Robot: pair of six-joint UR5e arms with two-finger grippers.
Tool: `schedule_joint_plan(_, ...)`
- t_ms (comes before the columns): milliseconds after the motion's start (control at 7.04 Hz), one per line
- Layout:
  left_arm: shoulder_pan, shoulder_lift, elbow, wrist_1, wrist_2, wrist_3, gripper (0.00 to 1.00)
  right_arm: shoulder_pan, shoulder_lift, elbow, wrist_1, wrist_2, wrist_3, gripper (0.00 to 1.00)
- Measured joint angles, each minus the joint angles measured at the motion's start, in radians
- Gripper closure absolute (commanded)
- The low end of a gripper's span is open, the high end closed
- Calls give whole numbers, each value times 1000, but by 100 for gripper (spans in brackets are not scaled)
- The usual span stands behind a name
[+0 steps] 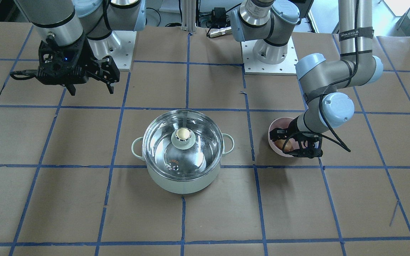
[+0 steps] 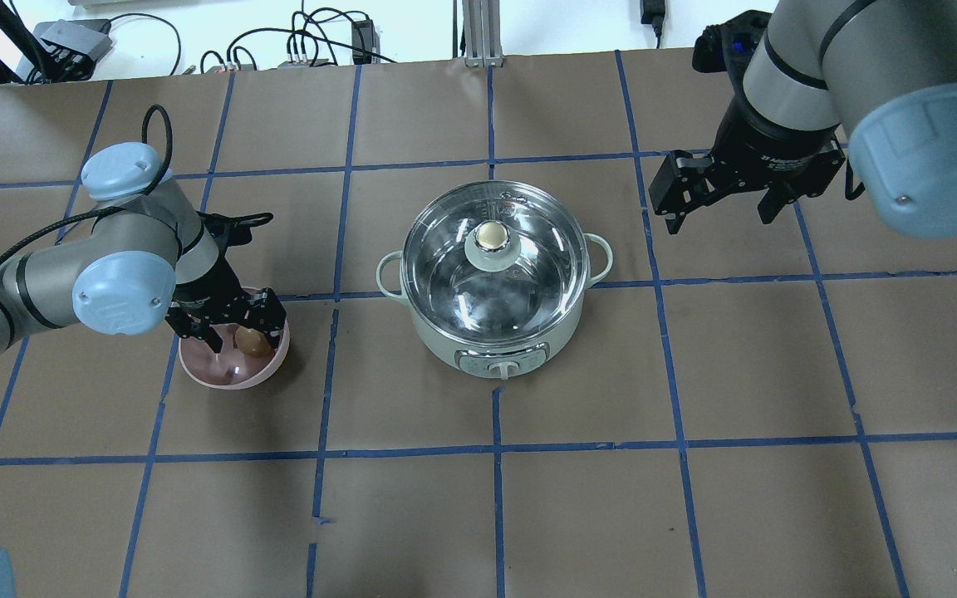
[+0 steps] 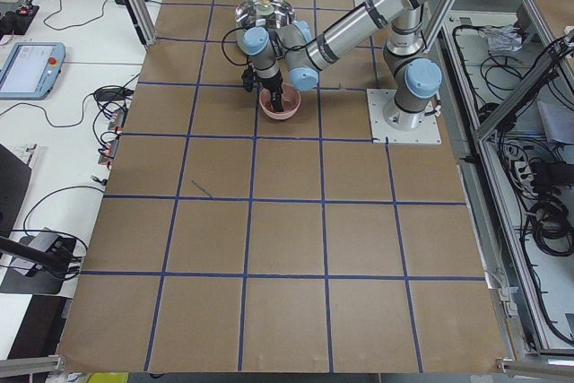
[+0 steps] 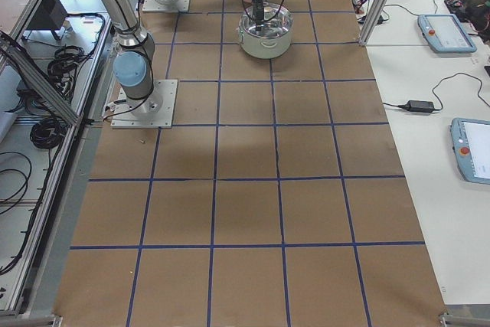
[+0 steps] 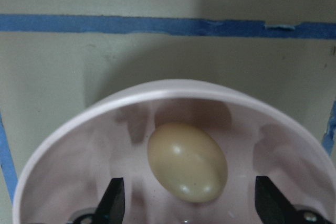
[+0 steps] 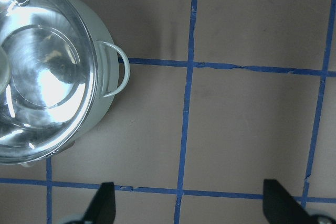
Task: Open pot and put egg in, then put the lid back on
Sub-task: 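Lower the left gripper around the egg while the right gripper moves toward the pot lid, then lower the right gripper onto the glass lid knob and close it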
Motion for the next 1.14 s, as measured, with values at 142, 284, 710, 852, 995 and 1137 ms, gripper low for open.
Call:
schedule_joint_plan(142,0,-3,1,-1,0,0,11,-2,0,2,0,1,0,1)
schedule_joint_plan(284,0,-5,1,-4,0,-1,11,-1,1,2,0,1,2,2)
schedule_joint_plan(710,0,-11,1,-14,0,-5,33,26,17,-10,-65,12,43,1)
schedule_joint_plan(852,0,-11,1,-15,-1,-6,39,71,48,-25,-124,19,90,1)
schedule_joint_plan(995,0,-11,1,-16,-2,-6,46,132,93,-48,-183,23,160,1)
schedule_joint_plan(1137,0,-10,2,-16,-2,-7,46,201,150,-75,-245,24,247,1)
